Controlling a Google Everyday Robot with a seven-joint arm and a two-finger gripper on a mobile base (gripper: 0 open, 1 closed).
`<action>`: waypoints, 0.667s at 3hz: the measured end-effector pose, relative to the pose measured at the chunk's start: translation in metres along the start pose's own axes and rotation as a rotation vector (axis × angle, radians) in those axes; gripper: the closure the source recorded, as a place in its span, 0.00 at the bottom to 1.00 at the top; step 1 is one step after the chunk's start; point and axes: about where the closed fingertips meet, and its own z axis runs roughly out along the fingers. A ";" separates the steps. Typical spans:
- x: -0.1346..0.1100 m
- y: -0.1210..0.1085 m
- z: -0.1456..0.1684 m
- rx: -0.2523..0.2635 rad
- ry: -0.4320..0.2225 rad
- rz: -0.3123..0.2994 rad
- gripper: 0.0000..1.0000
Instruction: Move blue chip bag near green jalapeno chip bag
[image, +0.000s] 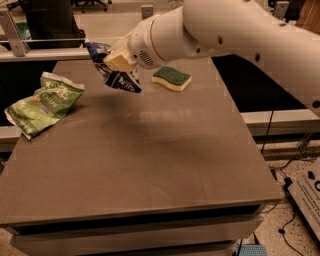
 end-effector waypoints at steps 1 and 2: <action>-0.011 0.021 0.036 -0.037 -0.045 0.041 1.00; -0.020 0.044 0.063 -0.073 -0.080 0.078 1.00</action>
Offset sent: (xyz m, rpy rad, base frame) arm -0.0194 0.1170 -0.0407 0.1640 0.1198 0.0767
